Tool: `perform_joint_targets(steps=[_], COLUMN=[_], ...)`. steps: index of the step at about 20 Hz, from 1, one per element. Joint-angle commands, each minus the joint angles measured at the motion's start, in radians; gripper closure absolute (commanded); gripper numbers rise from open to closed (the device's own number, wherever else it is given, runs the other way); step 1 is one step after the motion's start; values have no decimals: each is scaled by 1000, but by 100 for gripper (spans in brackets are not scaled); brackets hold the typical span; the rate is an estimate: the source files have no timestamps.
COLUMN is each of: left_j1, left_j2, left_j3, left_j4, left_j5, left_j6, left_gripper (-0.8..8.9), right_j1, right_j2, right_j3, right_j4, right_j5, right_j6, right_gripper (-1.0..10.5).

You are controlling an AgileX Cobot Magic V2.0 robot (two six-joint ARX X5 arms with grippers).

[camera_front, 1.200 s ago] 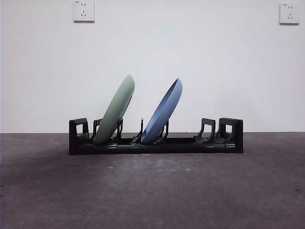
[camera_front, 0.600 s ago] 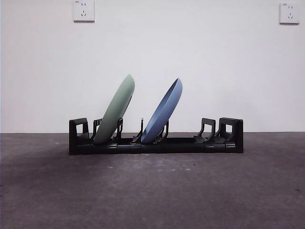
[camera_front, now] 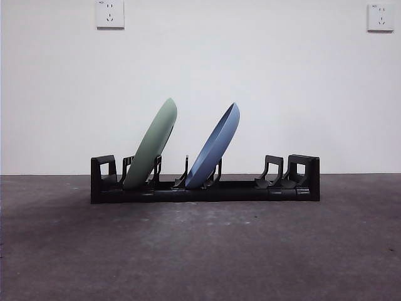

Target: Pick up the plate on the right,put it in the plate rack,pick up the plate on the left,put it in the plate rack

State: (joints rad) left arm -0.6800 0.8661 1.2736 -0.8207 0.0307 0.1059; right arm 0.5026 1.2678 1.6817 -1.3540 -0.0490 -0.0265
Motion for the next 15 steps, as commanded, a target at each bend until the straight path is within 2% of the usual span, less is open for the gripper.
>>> perform_joint_targets(steps=[1, 3, 5, 6, 9, 15], left_j1=[77, 209, 373, 440, 589, 693], left_j2=[-38, -104, -213, -263, -421, -703], left_j3=[-13, -95, -266, -354, -636, -1027], left_j4=[158, 329, 519, 593, 731, 739], left_j5=[13, 126, 272, 306, 305, 253], left_j6=[159, 213, 208, 201, 193, 177], left_gripper=[817, 817, 817, 817, 817, 817], right_j1=[1, 1, 1, 1, 1, 1], right_j2=[-3, -3, -3, -3, -3, -3], right_j3=[-9, -9, -9, -9, -9, -9], right_j4=[-22, -22, -22, -22, -22, -22], right_j5=[5, 5, 5, 5, 5, 5], right_j6=[-1, -1, -1, -1, -1, -1], right_gripper=[945, 945, 945, 945, 945, 945])
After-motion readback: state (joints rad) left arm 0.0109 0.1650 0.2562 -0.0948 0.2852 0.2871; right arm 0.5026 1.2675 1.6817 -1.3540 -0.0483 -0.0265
